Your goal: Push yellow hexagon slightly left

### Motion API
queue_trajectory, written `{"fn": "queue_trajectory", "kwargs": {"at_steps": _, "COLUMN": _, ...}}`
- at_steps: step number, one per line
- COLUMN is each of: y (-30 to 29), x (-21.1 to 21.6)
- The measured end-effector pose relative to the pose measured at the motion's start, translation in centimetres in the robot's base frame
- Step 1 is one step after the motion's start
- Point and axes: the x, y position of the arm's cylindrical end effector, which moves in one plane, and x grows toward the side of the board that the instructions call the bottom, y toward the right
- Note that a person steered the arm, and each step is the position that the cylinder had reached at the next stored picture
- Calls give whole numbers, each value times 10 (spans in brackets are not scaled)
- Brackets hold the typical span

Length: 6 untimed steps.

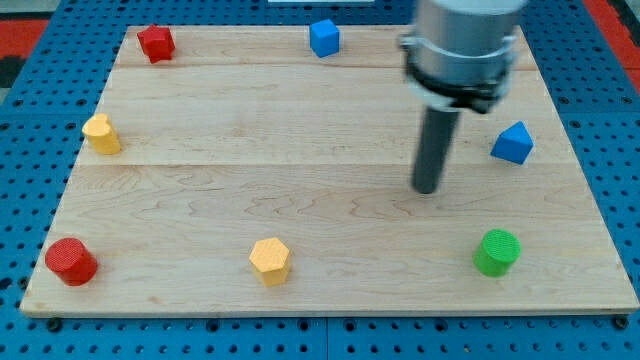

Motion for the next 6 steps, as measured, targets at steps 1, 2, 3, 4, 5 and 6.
{"fn": "queue_trajectory", "kwargs": {"at_steps": 1, "y": 43, "x": 0}}
{"fn": "queue_trajectory", "kwargs": {"at_steps": 2, "y": 28, "x": 15}}
{"fn": "queue_trajectory", "kwargs": {"at_steps": 3, "y": -48, "x": 75}}
{"fn": "queue_trajectory", "kwargs": {"at_steps": 4, "y": -131, "x": 113}}
{"fn": "queue_trajectory", "kwargs": {"at_steps": 5, "y": -220, "x": 116}}
{"fn": "queue_trajectory", "kwargs": {"at_steps": 6, "y": -238, "x": 90}}
